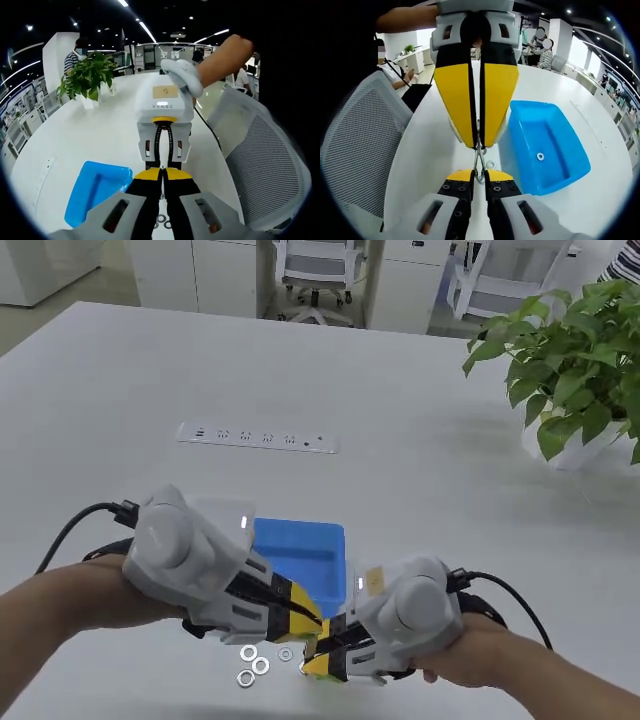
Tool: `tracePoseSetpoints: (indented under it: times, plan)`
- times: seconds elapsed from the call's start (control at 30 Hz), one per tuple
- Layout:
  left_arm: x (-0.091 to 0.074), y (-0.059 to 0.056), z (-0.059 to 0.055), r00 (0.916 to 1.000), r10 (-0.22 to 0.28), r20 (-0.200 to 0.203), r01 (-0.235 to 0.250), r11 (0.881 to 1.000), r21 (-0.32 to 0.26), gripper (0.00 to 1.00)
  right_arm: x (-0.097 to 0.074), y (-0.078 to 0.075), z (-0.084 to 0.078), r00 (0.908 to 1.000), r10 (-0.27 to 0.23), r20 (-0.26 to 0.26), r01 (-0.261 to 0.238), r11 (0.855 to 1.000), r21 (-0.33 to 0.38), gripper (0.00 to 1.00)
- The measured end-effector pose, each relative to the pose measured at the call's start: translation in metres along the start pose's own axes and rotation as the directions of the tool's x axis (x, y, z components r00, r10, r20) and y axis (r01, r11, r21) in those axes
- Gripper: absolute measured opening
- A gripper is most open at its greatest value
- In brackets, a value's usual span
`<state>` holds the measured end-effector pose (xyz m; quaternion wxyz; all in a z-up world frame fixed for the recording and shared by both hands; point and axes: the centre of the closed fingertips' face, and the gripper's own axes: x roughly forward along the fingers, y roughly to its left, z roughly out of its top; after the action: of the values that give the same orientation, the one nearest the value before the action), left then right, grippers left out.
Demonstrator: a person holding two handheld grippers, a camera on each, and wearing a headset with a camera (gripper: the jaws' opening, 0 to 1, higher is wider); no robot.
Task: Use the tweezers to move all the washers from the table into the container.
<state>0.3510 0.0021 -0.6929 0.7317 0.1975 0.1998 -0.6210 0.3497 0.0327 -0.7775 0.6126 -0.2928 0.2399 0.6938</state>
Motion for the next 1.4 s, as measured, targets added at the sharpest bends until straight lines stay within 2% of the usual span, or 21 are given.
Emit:
tracePoseSetpoints:
  times: [0.4,0.73,0.83,1.07,1.4]
  plan:
    - [0.001,-0.001,0.002,1.0000,0.003,-0.009,-0.003,1.000,0.009,0.05,0.000,0.000,0.000,1.0000,-0.004,0.002,0.003,1.000,0.005,0.09]
    - [-0.002,0.000,0.003,0.9999,0.012,-0.009,-0.012,1.000,0.004,0.07,-0.005,0.000,0.006,0.9996,-0.009,0.027,0.009,1.000,0.010,0.09]
    - [-0.004,0.003,0.004,0.9998,0.021,0.002,-0.021,1.000,-0.001,0.09,-0.007,0.000,0.008,0.9995,-0.012,0.029,0.012,1.000,0.006,0.09]
    - [-0.011,0.007,0.006,0.9989,0.042,0.020,-0.041,0.999,-0.028,0.19,-0.015,0.000,0.012,0.9993,-0.019,0.031,0.019,1.000,0.001,0.09]
    - [-0.032,0.011,0.000,0.9931,0.102,0.058,-0.095,0.989,-0.117,0.36,-0.029,-0.001,0.025,0.9984,-0.031,0.048,0.031,0.999,-0.015,0.09]
